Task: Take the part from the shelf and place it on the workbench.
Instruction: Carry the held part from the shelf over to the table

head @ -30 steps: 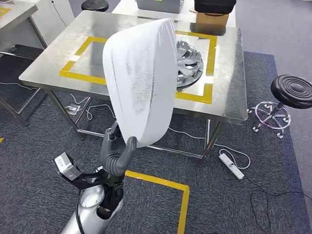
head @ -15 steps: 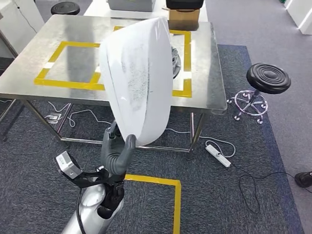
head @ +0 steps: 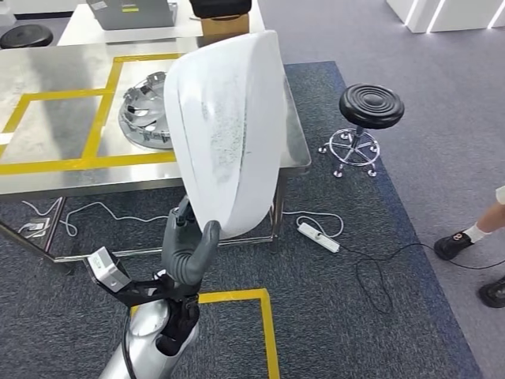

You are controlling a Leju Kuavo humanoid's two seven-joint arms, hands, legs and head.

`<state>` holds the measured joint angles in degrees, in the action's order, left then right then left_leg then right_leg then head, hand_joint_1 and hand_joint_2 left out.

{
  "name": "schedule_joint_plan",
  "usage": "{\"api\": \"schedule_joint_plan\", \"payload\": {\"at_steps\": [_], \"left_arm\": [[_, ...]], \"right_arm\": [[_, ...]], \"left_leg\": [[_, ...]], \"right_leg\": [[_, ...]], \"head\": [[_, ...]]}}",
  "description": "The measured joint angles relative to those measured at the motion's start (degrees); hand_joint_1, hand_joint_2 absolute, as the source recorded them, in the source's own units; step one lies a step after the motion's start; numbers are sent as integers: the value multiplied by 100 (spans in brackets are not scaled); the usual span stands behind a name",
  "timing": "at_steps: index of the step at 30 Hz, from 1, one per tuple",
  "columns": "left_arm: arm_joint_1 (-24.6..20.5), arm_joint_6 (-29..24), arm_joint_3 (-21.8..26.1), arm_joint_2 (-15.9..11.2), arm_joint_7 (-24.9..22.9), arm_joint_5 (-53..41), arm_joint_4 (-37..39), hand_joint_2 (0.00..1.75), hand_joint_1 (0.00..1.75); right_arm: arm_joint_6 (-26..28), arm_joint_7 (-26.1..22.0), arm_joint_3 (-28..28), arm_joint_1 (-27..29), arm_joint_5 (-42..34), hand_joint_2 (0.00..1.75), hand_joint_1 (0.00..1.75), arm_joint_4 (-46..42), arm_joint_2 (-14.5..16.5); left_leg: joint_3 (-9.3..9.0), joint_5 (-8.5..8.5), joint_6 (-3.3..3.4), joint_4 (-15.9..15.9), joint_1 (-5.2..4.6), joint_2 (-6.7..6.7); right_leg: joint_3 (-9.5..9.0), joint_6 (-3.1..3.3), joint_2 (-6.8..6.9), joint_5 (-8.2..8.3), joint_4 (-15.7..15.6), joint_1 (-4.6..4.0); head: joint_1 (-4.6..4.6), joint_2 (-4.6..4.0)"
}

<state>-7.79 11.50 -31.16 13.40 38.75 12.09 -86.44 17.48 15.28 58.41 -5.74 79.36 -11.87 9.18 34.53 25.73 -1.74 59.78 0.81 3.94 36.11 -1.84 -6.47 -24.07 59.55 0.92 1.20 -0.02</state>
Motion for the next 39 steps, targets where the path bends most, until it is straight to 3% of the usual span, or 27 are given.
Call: {"api": "schedule_joint_plan", "payload": {"at_steps": [1, 3, 4, 6, 8, 9, 10, 11, 14, 16, 20, 22, 24, 25, 26, 27, 29, 30, 32, 35, 37, 39], "left_arm": [[1, 0, 1, 2, 0, 0, 0, 175, 175], [1, 3, -3, 11, 0, 0, 0, 175, 175], [-1, 4, -5, 16, 0, 1, 0, 175, 175], [-2, 7, -7, 23, 0, 3, 0, 175, 175], [0, 8, 2, 22, 0, 4, 0, 175, 175], [1, 8, 7, 21, 0, 4, 0, 175, 175], [2, 9, 9, 20, 0, 4, 0, 175, 175], [2, 9, 10, 20, 0, 4, 0, 175, 175], [1, 10, 11, 20, 0, 3, 0, 175, 175], [0, 11, 14, 20, 0, 4, 0, 175, 175], [-4, 15, 13, 20, 0, 4, 0, 175, 175], [-4, 16, 13, 13, 0, 4, 0, 175, 175], [-2, 17, 13, 5, 0, 4, 1, 175, 175], [0, 17, 14, 3, 0, 4, 1, 175, 175], [1, 17, 14, 2, 0, 4, 1, 175, 175], [2, 17, 15, 2, 0, 4, 1, 175, 175], [2, 17, 15, 2, 0, 4, 0, 175, 175], [1, 17, 15, 4, 0, 4, 1, 175, 175], [3, 17, 17, 7, 0, 5, 1, 175, 175], [4, 15, 19, 15, 0, 6, 0, 175, 175], [4, 8, 22, 21, 0, 5, 1, 175, 175], [6, -4, 26, 20, 0, 4, 1, 175, 175]], "right_arm": [[1, 0, 0, 1, 0, 175, 0, 0, 0], [3, 1, 1, 23, 0, 175, 0, 0, -1], [3, 2, 2, 39, 0, 175, 0, 0, -1], [3, 7, 3, 45, 1, 175, 0, 0, -1], [2, 8, 2, 28, 3, 175, 0, 0, 0], [1, 7, 2, 23, 5, 175, 0, 0, 0], [-1, 7, 2, 24, 7, 175, 0, 0, 0], [-1, 8, 2, 27, 13, 175, 0, 0, -1], [-10, 7, -1, 31, 84, 175, 0, -1, 0], [-29, 11, -5, 34, 136, 175, 0, 0, 2], [54, 72, -22, 41, 260, 175, 0, 0, 2], [88, 100, -37, 27, 292, 175, 0, 0, 2], [97, 102, -44, 17, 298, 175, 0, 0, 2], [96, 80, -45, 18, 288, 175, 0, 0, 2], [93, 49, -46, 19, 275, 175, 0, 0, 2], [87, 11, -45, 19, 258, 175, 0, 0, 2], [74, -45, -44, 15, 231, 175, 0, 0, 3], [69, -60, -44, 14, 223, 175, 0, 0, 3], [63, -69, -44, 16, 216, 175, 0, 0, 3], [69, -85, -43, 29, 216, 175, 0, 0, 2], [109, -121, -45, 31, 233, 175, 0, 0, 2], [172, -153, -51, 36, 279, 175, 0, 0, 2]], "left_leg": [[-48, -3, 23, -120, 6, 76], [-59, -3, 97, -164, 2, -4], [-68, -12, 138, -175, 6, -66], [-84, -24, 207, -197, 12, -213], [-88, -12, 243, -196, -14, -362], [-90, -7, 249, -195, -24, -438], [-95, 0, 250, -195, -28, -510], [-106, 9, 244, -193, -29, -572], [-153, 56, 178, -179, -40, -683], [-166, 67, 120, -173, -64, -718], [-150, 129, -3, -124, -51, -662], [58, 410, -52, 330, -43, -534], [428, 724, -68, 1059, -43, -465], [553, 761, -68, 1280, -43, -455], [597, 696, -61, 1328, -43, -449], [525, 527, -49, 1149, -43, -448], [201, 134, -14, 451, -43, -430], [55, 27, 9, 139, -41, -416], [-52, -8, 67, -138, -50, -390], [-56, -34, 184, -187, -42, -393], [-73, -48, 240, -206, -28, -402], [-74, -45, 267, -205, -37, -407]], "right_leg": [[23, -41, -56, 9, -7, 3], [64, -121, -144, 35, -44, 25], [88, -152, -93, 13, -17, 22], [273, -193, 207, -224, 370, -1], [634, -217, 512, -605, 1140, -16], [781, -224, 571, -717, 1454, -15], [831, -227, 597, -723, 1579, -14], [758, -227, 617, -620, 1467, -14], [123, -213, 722, -163, 359, -14], [-80, -153, 751, -97, 14, -25], [-79, 2, 690, -79, -11, -29], [-88, 59, 657, -67, -28, -10], [-83, 84, 620, -68, -28, -11], [-83, 86, 598, -70, -28, -12], [-86, 86, 576, -70, -27, -12], [-91, 84, 553, -70, -27, -11], [-98, 56, 508, -72, -21, -18], [-89, 29, 489, -74, -11, -28], [-66, -45, 470, -62, -17, -41], [-36, -150, 493, -93, 5, -25], [162, -196, 544, -349, 439, -24], [502, -222, 578, -683, 1181, -24]], "head": [[-6, 0], [-10, 0], [-6, 0], [33, 0], [63, 0], [62, 0], [63, 0], [63, 0], [63, 0], [57, 0], [46, 0], [27, 0], [17, 0], [16, 0], [17, 0], [17, 0], [12, 0], [9, 0], [7, 0], [18, 0], [50, 0], [74, 0]]}}
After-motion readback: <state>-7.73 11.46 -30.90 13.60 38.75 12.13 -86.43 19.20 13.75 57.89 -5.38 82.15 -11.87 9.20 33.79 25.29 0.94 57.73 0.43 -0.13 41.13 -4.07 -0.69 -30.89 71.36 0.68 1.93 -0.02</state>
